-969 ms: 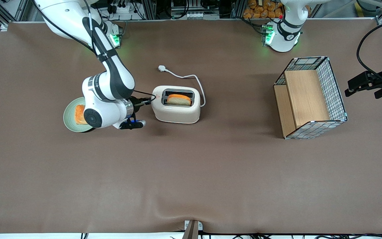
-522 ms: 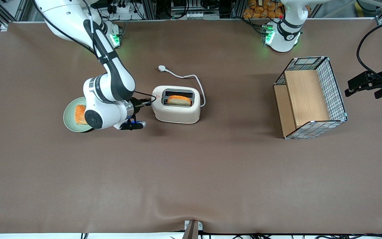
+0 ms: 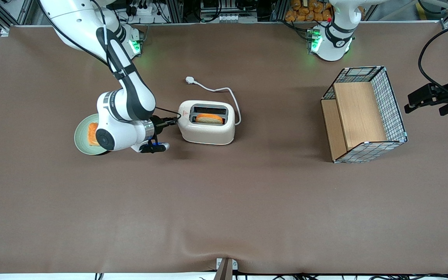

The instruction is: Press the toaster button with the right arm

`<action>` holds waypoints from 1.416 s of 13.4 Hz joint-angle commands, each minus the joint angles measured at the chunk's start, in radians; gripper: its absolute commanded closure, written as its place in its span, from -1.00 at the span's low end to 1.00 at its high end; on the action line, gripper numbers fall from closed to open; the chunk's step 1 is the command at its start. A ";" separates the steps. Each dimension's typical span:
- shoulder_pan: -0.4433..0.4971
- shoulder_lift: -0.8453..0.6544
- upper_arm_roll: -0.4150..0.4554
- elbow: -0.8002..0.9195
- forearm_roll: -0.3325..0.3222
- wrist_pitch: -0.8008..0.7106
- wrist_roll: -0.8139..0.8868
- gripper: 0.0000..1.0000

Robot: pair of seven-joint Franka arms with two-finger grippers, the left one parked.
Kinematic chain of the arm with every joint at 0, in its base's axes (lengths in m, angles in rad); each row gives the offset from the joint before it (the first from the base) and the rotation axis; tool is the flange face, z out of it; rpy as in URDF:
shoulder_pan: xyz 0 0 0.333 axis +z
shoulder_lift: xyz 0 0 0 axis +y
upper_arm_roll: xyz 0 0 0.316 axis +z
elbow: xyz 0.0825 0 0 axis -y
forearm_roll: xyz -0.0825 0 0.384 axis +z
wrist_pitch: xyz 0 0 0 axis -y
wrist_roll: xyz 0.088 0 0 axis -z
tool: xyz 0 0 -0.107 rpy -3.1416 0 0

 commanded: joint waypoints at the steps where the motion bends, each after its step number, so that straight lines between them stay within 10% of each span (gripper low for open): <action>1: -0.015 0.009 0.012 -0.026 0.085 0.026 -0.081 1.00; 19: -0.058 0.095 0.012 -0.031 0.124 0.061 -0.215 1.00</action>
